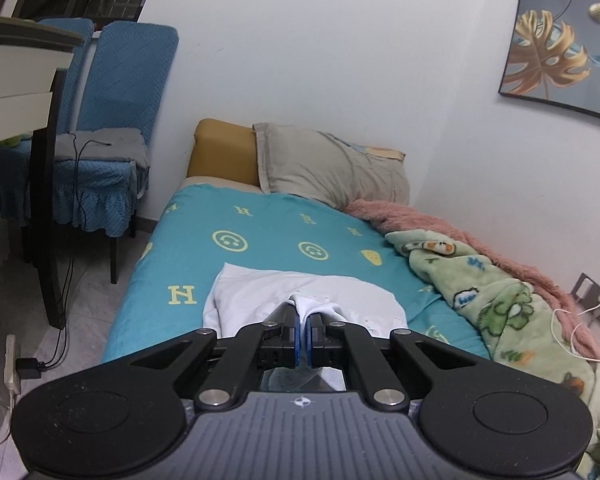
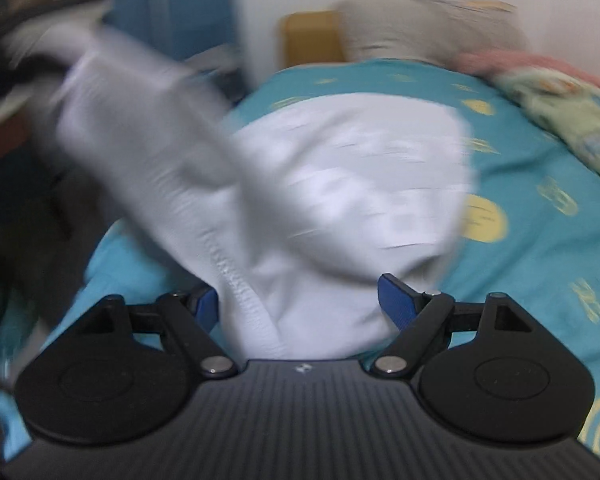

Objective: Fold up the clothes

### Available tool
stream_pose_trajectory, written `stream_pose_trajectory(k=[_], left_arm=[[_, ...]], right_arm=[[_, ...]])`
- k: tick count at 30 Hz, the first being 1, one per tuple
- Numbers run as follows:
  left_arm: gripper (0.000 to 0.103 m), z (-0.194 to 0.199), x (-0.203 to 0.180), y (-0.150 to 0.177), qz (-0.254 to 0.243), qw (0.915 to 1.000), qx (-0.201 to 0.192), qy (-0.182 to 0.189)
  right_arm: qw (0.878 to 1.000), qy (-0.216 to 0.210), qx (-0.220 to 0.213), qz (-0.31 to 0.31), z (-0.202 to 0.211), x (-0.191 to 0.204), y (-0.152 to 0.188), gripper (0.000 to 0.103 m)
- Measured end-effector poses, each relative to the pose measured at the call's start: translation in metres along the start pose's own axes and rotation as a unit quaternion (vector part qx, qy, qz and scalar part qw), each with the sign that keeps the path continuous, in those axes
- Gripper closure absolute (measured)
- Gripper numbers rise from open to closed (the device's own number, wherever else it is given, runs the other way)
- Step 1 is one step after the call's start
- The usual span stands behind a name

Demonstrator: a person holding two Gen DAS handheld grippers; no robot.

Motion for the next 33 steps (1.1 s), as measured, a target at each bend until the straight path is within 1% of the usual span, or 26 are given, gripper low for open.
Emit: stream_pose_trajectory(k=[3,6,7,8,10,11,12,14,16,17,20,22,25,26,28,29,31,33], left_arm=[[0.1,-0.004,-0.007,0.002,-0.008,0.9999,0.0,0.013],[0.1,-0.003,-0.017,0.004,-0.015,0.9994,-0.009,0.029],[0.1,0.0,-0.021,0.004,-0.021,0.9991,-0.017,0.033],[0.1,0.004,-0.027,0.003,-0.029,0.9986,-0.028,0.036],[0.1,0.012,-0.033,0.003,-0.035,0.9974,-0.046,0.042],[0.1,0.017,-0.035,0.003,-0.035,0.997,-0.053,0.044],[0.1,0.021,-0.037,0.003,-0.034,0.9967,-0.06,0.043],[0.1,0.031,-0.036,0.002,-0.032,0.996,-0.075,0.036],[0.1,0.043,-0.031,-0.001,-0.018,0.9951,-0.092,0.033],[0.1,0.049,-0.028,-0.002,-0.01,0.9944,-0.1,0.032],[0.1,0.072,-0.017,-0.005,0.028,0.9916,-0.122,0.035],[0.1,0.089,-0.009,-0.007,0.042,0.9886,-0.14,0.037],[0.1,0.103,-0.001,-0.014,0.053,0.9844,-0.156,0.062],[0.1,0.104,0.0,-0.016,0.049,0.9841,-0.157,0.067],[0.1,0.098,0.0,-0.023,0.031,0.9864,-0.147,0.067],[0.1,0.091,0.0,-0.027,0.021,0.9882,-0.135,0.07],[0.1,0.065,0.0,-0.033,0.001,0.9927,-0.1,0.068],[0.099,0.031,0.003,-0.037,-0.015,0.9965,-0.058,0.059]], right_arm=[[0.995,0.018,-0.045,-0.091,0.014,-0.032,-0.018,0.021],[0.985,0.021,-0.057,-0.159,0.018,-0.059,-0.025,0.021],[0.981,0.022,-0.061,-0.182,0.019,-0.067,-0.028,0.021],[0.979,0.027,-0.055,-0.195,0.018,-0.073,-0.028,0.02],[0.979,0.038,-0.02,-0.199,0.008,-0.077,-0.024,0.021],[0.979,0.038,0.002,-0.202,0.002,-0.079,-0.02,0.021],[0.979,0.04,0.015,-0.2,0.001,-0.078,-0.018,0.021],[0.981,0.054,0.019,-0.185,0.008,-0.075,-0.014,0.021],[0.983,0.067,0.024,-0.17,0.015,-0.072,-0.01,0.021],[0.984,0.073,0.018,-0.164,0.022,-0.071,-0.01,0.021],[0.983,0.087,-0.038,-0.154,0.062,-0.076,-0.018,0.021],[0.98,0.093,-0.096,-0.146,0.094,-0.078,-0.027,0.021],[0.971,0.074,-0.183,-0.133,0.136,-0.08,-0.041,0.021],[0.97,0.071,-0.198,-0.126,0.142,-0.079,-0.045,0.021],[0.969,0.073,-0.213,-0.104,0.141,-0.077,-0.054,0.02],[0.97,0.072,-0.213,-0.094,0.138,-0.077,-0.058,0.02],[0.977,0.063,-0.181,-0.094,0.116,-0.08,-0.063,0.021],[0.983,0.058,-0.136,-0.114,0.089,-0.087,-0.065,0.021]])
Point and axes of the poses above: each gripper's, at about its wrist camera, not at the fingertips, and z roughly against the way its jaws point, x to its left, y to its underside, the point moved 2 cm from there along -z, roughly the way its jaws point, and after that the axes turned 12 degrees about -z, right-handed, at the moved point
